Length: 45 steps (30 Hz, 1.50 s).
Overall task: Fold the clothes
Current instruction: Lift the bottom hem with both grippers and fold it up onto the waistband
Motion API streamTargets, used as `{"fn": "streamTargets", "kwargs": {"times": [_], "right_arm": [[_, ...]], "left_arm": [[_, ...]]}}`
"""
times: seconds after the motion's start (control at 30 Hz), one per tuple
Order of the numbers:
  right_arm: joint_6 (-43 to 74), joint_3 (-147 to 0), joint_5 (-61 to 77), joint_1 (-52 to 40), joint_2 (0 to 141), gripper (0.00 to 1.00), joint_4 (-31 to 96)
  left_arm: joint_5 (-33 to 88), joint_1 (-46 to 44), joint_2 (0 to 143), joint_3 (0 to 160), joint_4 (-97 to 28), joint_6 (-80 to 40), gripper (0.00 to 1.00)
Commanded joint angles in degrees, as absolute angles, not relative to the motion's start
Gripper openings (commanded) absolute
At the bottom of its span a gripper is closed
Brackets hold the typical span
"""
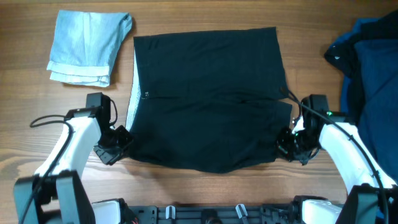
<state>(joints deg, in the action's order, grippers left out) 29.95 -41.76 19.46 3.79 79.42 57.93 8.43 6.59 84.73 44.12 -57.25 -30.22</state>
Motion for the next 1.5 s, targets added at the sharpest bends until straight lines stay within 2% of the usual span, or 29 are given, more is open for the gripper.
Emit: {"fn": "streamTargets", "kwargs": {"times": [0.0, 0.23, 0.43, 0.87, 1.0, 1.23, 1.47], "right_arm": [[27.8, -48.6, 19.4, 3.6, 79.5, 0.04, 60.3], [26.0, -60.0, 19.4, 3.6, 79.5, 0.04, 63.7], [25.4, -72.6, 17.5, 3.6, 83.9, 0.04, 66.3], [22.6, -100.5, 17.6, 3.6, 101.9, 0.04, 66.0], [22.5, -101.0, 17.6, 3.6, 104.0, 0.05, 60.4], [18.3, -101.0, 17.6, 2.5, 111.7, 0.04, 49.1], [18.0, -100.9, 17.4, 1.4, 123.3, 0.04, 36.4]], "left_arm": [[7.9, 6.9, 78.2, 49.3, -61.0, -28.8, 0.04], [7.6, 6.9, 71.3, 62.7, -68.5, -28.7, 0.04], [7.7, 6.9, 73.6, 75.9, -65.5, -28.8, 0.04], [7.1, 2.0, 81.7, 77.2, -39.0, -32.7, 0.04], [4.4, 2.0, 82.4, 77.2, -34.5, -33.5, 0.04], [4.4, 2.0, 94.4, 77.2, -26.5, -33.5, 0.04], [4.4, -0.3, 109.4, 77.2, -8.0, -33.3, 0.06]]}}
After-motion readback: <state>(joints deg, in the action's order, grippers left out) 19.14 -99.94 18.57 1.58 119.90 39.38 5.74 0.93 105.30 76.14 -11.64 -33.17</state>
